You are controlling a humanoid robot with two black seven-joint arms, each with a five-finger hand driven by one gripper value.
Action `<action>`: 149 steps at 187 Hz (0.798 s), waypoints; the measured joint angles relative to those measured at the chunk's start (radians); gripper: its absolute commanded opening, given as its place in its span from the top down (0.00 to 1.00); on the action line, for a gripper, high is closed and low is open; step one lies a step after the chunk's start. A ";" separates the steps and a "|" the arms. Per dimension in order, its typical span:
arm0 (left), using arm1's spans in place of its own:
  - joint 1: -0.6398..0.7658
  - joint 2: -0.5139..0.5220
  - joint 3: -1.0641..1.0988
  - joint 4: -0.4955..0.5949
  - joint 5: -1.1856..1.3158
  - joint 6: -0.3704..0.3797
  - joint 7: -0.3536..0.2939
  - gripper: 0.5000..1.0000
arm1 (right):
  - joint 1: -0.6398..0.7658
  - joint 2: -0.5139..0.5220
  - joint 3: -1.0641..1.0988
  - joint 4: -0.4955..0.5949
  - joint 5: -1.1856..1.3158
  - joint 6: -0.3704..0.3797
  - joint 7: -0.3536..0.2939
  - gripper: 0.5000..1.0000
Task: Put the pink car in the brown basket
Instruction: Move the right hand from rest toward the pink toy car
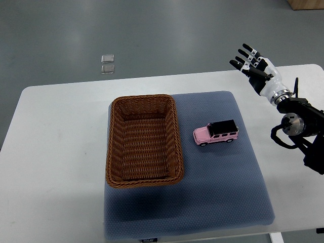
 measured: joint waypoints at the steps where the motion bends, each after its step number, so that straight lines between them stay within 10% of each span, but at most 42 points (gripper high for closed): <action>1: 0.000 0.000 0.000 0.000 0.000 0.000 0.000 0.00 | 0.000 0.000 0.000 0.000 0.000 0.000 0.000 0.17; 149: 0.000 0.000 0.002 0.000 0.000 0.000 0.000 0.00 | 0.000 0.004 -0.024 0.001 -0.032 0.040 0.007 0.17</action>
